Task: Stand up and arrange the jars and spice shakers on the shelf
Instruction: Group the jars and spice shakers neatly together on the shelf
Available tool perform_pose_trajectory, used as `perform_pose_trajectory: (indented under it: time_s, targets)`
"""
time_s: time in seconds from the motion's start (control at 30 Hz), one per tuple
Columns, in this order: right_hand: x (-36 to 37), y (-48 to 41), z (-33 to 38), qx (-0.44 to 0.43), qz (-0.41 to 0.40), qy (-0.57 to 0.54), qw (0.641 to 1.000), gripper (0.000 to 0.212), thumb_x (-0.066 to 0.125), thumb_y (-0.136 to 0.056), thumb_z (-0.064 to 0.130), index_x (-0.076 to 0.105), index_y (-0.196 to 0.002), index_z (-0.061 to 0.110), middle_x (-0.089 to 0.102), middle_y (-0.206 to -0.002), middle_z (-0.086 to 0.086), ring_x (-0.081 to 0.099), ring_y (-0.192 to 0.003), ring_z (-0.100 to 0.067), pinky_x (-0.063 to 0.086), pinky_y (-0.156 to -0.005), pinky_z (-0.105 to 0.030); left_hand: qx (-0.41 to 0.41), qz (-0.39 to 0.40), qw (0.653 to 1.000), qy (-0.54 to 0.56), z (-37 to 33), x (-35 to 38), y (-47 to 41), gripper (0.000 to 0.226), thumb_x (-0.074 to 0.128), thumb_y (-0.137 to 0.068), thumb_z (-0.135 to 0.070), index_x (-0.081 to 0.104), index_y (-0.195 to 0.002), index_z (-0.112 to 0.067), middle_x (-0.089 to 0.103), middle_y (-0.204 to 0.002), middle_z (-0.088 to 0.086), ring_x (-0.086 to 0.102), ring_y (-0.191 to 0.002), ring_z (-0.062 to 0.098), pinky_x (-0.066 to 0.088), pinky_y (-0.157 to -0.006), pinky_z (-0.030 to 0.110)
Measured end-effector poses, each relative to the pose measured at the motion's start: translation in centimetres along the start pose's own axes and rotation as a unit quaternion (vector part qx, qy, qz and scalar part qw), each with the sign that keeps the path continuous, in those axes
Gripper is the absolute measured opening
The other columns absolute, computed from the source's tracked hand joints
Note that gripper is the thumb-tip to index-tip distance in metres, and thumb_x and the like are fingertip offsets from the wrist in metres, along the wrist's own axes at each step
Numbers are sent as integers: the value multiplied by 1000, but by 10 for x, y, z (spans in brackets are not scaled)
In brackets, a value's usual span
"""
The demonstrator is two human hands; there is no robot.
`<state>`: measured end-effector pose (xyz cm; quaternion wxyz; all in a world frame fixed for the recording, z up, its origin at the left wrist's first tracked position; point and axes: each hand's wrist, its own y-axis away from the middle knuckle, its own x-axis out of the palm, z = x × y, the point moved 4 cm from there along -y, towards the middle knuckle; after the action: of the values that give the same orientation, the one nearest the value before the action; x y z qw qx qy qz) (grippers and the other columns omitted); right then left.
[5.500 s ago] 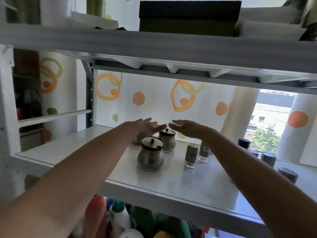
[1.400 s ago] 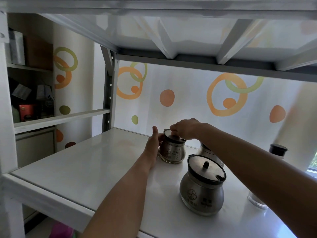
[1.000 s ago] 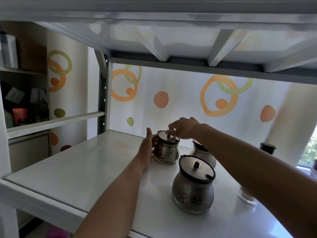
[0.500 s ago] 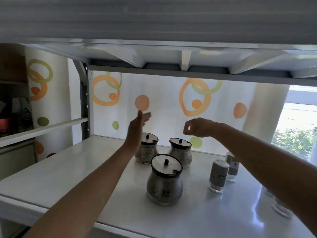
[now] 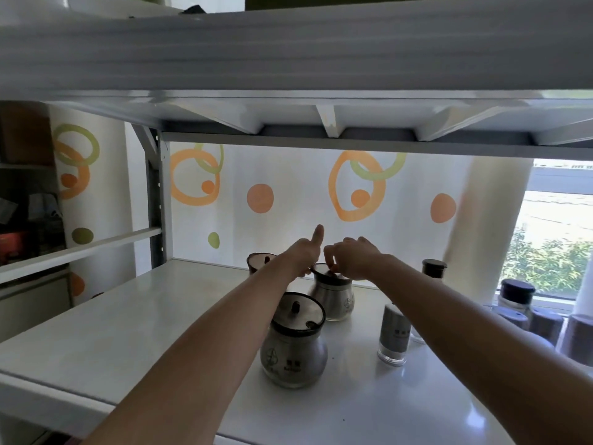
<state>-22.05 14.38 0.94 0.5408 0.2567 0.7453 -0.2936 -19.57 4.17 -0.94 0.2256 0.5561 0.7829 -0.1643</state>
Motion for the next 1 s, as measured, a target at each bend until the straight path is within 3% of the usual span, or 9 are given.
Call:
perform_pose_trajectory:
  time_s: [0.1,0.23,0.33,0.47,0.73,0.87,0.93,1.0]
  targets:
    - [-3,1,2,-3,-12,32,999,23,42,-94,14,54,-113,18,60,-111,-3,42,-118,-19,28,-100,-34,-4,2,999,43,1,3,1,71,14,-93,-62,53,-97,-3,53,-87,8,52,-80,21,44,-69,26]
    - [-5,4,3,3,-10,42,999,24,40,-96,17,53,-117,19,48,-92,2,38,-118,-19,26,-99,-32,-13,-1,998,61,2,2,-4,70,16,-93,-63,53,-96,-3,53,-98,12,52,-92,26,48,-89,35]
    - [-4,1,8,-13,-12,43,999,24,39,-96,19,52,-115,19,60,-107,-1,40,-119,-19,27,-98,-33,-9,-1,998,59,2,0,-6,78,16,-92,-63,57,-111,1,53,-99,11,53,-96,25,46,-99,38]
    - [-4,-5,12,-25,-11,40,999,25,43,-94,22,52,-117,19,61,-106,-1,41,-115,-19,26,-99,-35,0,-1,998,57,3,0,-7,79,15,-93,-61,52,-124,2,53,-106,10,50,-98,23,44,-91,34]
    - [1,-14,13,-21,-27,-7,999,23,48,-93,25,55,-114,20,64,-104,-1,44,-112,-19,27,-96,-34,7,-1,999,44,6,-4,-13,83,13,-93,-62,54,-124,3,60,-125,18,52,-95,23,42,-87,32]
    - [2,-15,15,-13,-26,-64,998,22,45,-93,27,58,-109,19,65,-101,-3,50,-106,-19,28,-95,-35,25,-7,999,27,10,-3,-14,81,13,-95,-59,57,-122,2,62,-120,14,56,-102,23,41,-88,31]
    - [1,-14,16,-9,-26,-69,997,21,45,-93,27,58,-108,18,62,-96,-3,52,-103,-19,29,-95,-35,30,-8,999,28,9,-2,-14,80,13,-96,-57,58,-119,4,61,-104,13,54,-94,22,39,-83,29]
    - [1,-12,16,-4,-23,-75,997,20,44,-94,26,57,-106,16,57,-89,-1,52,-100,-20,29,-96,-35,30,-7,999,28,9,-2,-13,76,13,-96,-57,62,-102,1,56,-87,9,52,-81,19,37,-78,28]
